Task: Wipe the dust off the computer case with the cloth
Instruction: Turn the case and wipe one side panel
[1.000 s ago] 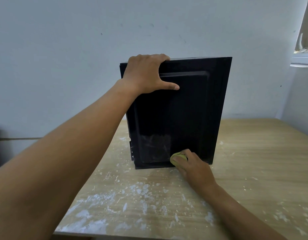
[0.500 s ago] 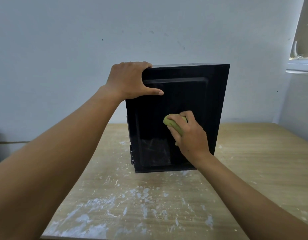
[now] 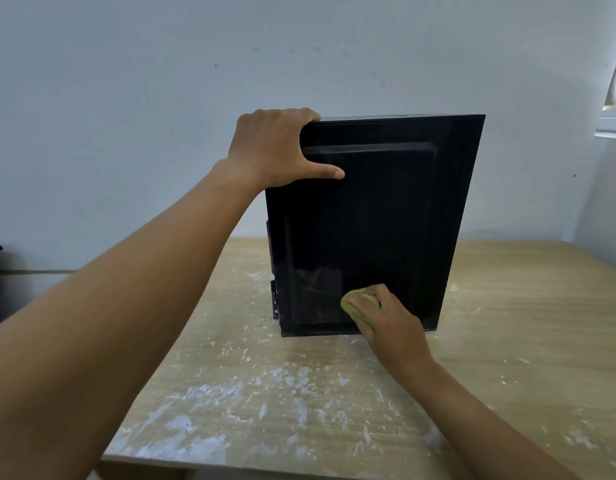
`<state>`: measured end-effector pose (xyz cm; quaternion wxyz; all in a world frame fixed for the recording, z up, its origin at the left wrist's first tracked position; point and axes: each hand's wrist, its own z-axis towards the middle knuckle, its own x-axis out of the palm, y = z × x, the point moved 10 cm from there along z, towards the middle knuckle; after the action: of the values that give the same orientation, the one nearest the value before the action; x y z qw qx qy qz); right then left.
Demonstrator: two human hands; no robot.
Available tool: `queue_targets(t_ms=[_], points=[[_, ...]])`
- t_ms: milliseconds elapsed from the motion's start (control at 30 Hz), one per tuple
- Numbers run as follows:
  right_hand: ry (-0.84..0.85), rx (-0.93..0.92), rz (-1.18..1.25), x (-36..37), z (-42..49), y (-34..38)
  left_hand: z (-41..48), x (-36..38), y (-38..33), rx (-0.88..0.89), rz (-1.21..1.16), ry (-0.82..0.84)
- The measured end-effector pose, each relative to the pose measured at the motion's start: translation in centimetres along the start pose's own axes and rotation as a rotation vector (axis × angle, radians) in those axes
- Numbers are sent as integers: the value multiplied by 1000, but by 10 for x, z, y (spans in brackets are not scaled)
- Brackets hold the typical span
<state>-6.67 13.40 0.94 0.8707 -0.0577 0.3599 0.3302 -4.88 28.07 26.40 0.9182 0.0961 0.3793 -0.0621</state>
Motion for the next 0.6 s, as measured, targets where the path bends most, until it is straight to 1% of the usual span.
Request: queue_targets(t_ms=[133,233,333,433,600], points=[[120,-26,-85,24,-21,0,0,-1,0,4,6,-2],[152,-35,-142,30,-25,1,0,0,-1,5,16,2],[130,-50,-158,27,-24,2,0,-1,-1,3,14,6],[90,-23,-133,20,-19,3,-1,-1,-1,4,23,11],[-27,5,-12,-10,13,14,-2,-1,-2,6,29,11]])
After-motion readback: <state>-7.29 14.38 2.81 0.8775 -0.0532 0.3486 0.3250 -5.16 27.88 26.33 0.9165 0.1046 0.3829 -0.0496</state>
